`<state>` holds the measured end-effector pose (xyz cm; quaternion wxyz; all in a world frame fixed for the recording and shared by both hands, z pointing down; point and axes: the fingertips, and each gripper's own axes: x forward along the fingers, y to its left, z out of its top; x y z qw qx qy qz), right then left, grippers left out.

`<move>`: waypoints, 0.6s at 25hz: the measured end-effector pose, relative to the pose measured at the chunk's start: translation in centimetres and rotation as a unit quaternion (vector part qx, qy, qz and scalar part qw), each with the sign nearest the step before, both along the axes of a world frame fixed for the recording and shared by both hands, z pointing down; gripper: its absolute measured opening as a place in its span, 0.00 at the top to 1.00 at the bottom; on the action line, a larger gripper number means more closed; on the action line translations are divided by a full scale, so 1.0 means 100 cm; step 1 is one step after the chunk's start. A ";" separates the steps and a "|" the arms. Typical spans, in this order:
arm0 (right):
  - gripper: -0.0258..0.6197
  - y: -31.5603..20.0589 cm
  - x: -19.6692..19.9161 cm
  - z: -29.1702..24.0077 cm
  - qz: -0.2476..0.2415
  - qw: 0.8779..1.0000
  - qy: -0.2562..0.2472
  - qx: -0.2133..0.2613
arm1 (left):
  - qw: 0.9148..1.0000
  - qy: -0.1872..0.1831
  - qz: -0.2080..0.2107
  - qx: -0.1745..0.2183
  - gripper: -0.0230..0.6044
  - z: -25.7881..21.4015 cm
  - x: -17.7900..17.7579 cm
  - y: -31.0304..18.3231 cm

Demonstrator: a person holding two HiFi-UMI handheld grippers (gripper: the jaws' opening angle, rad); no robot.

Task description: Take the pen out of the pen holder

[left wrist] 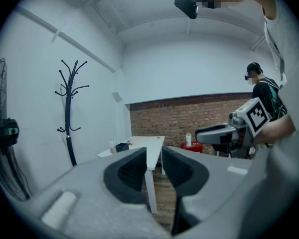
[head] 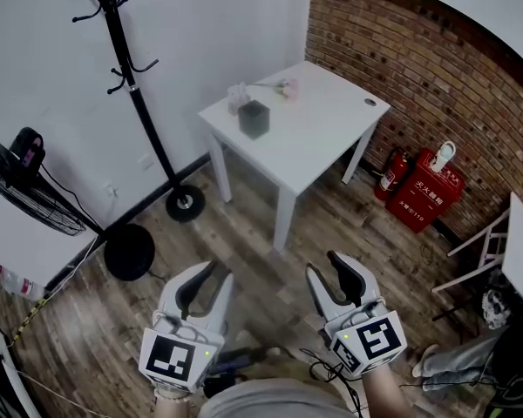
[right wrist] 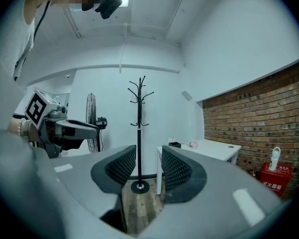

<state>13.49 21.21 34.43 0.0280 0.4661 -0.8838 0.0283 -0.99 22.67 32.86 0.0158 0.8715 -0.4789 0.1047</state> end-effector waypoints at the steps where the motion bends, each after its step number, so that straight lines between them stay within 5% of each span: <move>1: 0.73 0.001 0.002 0.002 0.000 1.000 -0.001 -0.001 | 1.000 0.000 0.001 0.000 0.82 0.001 0.002 0.001; 15: 0.73 -0.021 0.018 0.017 0.014 1.000 -0.005 -0.005 | 1.000 0.001 0.021 0.005 0.82 0.010 0.023 -0.025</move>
